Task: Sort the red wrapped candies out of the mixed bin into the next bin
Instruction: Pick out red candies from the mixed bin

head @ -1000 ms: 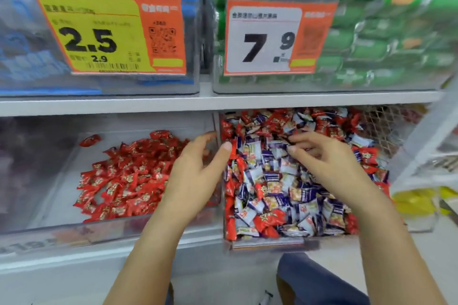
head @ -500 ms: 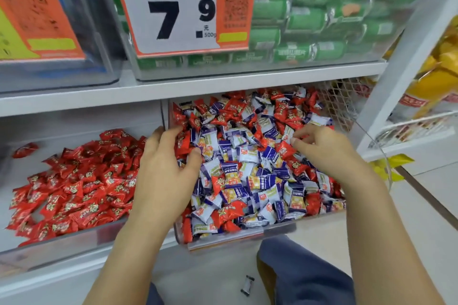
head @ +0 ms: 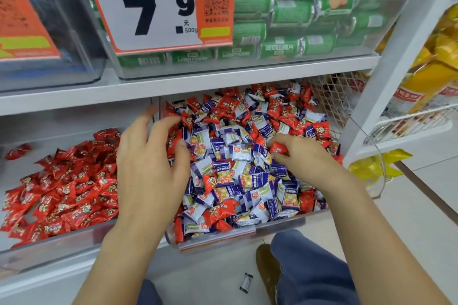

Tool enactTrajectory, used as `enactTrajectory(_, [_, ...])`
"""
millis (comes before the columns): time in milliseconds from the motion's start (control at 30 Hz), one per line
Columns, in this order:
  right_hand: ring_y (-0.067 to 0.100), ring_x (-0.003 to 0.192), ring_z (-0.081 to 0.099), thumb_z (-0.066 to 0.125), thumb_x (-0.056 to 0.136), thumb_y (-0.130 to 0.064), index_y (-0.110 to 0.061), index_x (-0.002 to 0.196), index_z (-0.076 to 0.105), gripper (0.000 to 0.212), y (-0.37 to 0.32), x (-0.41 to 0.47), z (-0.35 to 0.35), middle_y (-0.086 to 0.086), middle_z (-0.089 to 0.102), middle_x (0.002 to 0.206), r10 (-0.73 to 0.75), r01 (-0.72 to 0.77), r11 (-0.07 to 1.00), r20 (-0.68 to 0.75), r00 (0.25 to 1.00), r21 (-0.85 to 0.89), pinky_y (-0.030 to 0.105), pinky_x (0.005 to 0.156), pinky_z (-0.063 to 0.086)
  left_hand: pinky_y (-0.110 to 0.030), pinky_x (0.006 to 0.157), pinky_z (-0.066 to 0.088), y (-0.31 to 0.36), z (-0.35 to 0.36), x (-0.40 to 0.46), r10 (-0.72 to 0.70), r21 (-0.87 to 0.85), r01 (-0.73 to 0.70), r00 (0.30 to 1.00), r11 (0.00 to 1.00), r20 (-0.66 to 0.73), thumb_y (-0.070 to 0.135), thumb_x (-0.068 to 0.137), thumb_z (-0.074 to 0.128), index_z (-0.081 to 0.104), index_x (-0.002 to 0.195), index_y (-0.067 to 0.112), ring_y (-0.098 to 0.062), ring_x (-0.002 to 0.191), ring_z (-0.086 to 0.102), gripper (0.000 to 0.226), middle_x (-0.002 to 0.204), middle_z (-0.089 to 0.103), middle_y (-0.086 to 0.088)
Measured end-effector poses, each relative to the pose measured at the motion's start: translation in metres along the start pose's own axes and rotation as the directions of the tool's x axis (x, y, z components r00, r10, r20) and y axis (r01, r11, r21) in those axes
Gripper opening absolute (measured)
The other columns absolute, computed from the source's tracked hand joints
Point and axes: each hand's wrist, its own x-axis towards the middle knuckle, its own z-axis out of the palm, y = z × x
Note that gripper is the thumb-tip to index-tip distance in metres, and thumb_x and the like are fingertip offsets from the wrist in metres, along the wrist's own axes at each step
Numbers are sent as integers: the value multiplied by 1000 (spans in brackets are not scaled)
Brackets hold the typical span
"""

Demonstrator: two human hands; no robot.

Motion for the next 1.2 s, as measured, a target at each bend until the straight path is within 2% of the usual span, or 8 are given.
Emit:
enactTrajectory(67, [20,72,57,56,92,-18,-27,108,58,19,2,-1,-1,3,63,87,3,-2,1000,-24,1000,26,32,63,46,-18,93,33,11,-7,0,129,-80,-132,991,988,-38,18,90,53,62,113,18,-6,107,49,25,115,58,4])
enactTrajectory(200, [8,57,52,57,89,-9,-27,95,59,20,7,-7,-1,-4,58,73,2,2,996,-46,999,89,23,50,38,-17,65,47,26,-9,-6,179,-108,-151,927,983,331,29,90,56,65,103,33,3,73,56,16,83,61,24])
enactTrajectory(300, [6,46,50,57,92,-13,-29,95,59,17,12,-13,-3,-4,59,63,-5,21,986,-98,995,168,19,43,35,-21,78,46,25,-3,-13,170,37,-220,839,975,517,46,88,54,57,112,35,0,91,52,26,100,57,19])
enactTrajectory(500, [19,61,56,57,92,-20,-32,96,54,13,19,-18,-5,0,59,69,2,28,989,-197,980,148,35,60,45,-23,98,34,29,2,-21,138,184,-308,781,933,609,72,74,52,20,141,32,-10,127,28,84,139,34,14])
enactTrajectory(800, [25,60,55,53,94,-22,-33,101,55,13,19,-20,-9,3,55,68,-23,87,970,-272,962,225,37,59,45,-22,100,30,29,9,-26,118,267,-320,811,909,572,50,87,57,19,139,26,-14,128,29,69,138,37,7])
enactTrajectory(933, [33,64,57,52,95,-21,-36,98,58,16,18,-20,-17,8,60,70,46,86,856,-241,969,511,43,60,52,-21,90,35,32,8,-26,137,188,-268,845,945,517,44,89,56,25,132,27,-13,115,41,56,123,43,9])
enactTrajectory(1100, [14,65,41,45,96,-7,-21,93,61,22,17,-12,-16,-1,42,73,148,-34,620,-74,986,784,23,49,50,-24,67,44,27,10,-30,165,103,-248,847,963,505,11,81,66,47,123,22,-17,95,57,47,113,50,5])
enactTrajectory(1200, [14,60,39,42,97,-12,-17,87,60,21,18,-9,-16,1,41,78,268,-146,448,23,963,882,24,46,43,-29,79,46,31,10,-28,125,60,-171,879,983,460,8,88,56,41,137,24,-19,108,54,53,125,51,3])
